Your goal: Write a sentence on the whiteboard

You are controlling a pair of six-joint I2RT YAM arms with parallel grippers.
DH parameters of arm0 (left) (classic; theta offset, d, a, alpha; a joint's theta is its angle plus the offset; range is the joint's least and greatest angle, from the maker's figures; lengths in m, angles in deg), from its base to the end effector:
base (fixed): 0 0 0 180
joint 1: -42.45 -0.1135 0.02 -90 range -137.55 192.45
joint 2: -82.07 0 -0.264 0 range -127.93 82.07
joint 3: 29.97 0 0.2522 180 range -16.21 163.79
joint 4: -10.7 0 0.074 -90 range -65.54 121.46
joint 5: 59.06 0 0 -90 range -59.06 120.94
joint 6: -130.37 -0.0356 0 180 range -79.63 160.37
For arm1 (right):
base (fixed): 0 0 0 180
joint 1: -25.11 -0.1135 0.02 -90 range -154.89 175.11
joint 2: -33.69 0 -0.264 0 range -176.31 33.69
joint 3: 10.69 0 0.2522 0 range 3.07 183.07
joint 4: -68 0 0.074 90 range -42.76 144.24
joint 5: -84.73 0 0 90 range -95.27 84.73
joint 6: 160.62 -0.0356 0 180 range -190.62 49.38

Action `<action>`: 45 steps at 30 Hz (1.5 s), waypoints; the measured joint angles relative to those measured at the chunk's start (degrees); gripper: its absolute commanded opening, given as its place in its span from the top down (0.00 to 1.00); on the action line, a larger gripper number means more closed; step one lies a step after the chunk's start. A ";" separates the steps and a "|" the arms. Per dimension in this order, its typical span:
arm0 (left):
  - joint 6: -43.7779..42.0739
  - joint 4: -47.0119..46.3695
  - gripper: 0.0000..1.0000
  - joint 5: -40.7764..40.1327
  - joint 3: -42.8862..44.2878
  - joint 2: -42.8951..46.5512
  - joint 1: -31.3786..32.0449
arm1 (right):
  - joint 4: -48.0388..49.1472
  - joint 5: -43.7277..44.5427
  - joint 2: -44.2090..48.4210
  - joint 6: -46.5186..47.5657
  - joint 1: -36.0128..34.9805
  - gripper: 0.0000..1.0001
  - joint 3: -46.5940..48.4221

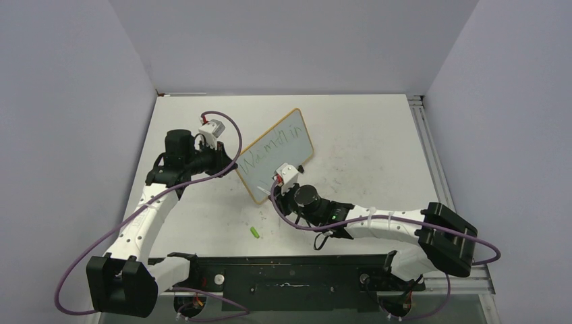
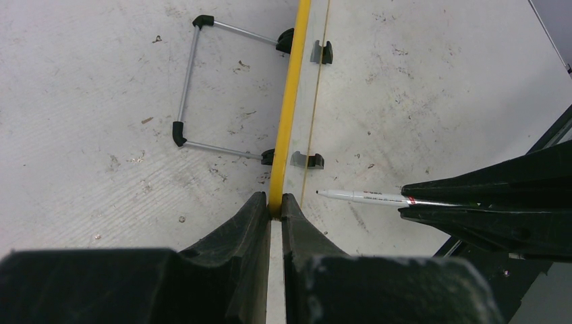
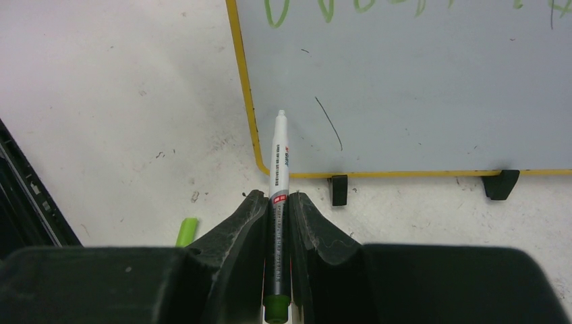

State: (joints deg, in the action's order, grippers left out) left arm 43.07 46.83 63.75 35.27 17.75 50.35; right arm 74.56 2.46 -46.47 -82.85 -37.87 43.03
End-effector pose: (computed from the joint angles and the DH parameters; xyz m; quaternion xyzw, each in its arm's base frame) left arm 0.2377 -0.0525 0.2956 0.1685 0.8449 -0.2905 0.4163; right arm 0.1421 0.2682 0.2242 -0.3150 0.7545 0.3060 0.4877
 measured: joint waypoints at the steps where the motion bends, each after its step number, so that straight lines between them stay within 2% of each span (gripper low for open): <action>1: 0.00 0.00 1.00 -0.02 0.00 0.00 0.00 | 0.20 0.00 -0.24 0.04 -0.13 0.95 0.20; 18: 0.02 0.00 1.00 -0.11 0.00 0.02 -0.02 | 2.40 0.02 -4.87 1.14 -0.85 0.95 3.04; 45: 0.04 0.00 1.00 -0.39 0.00 0.02 0.00 | 1.86 3.23 -5.03 1.07 -0.87 0.95 2.21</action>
State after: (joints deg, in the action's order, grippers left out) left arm 43.12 46.83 63.36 35.27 17.78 50.35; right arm 76.41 5.69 -51.50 -81.78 -38.74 45.24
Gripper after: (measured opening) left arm 0.079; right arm 0.154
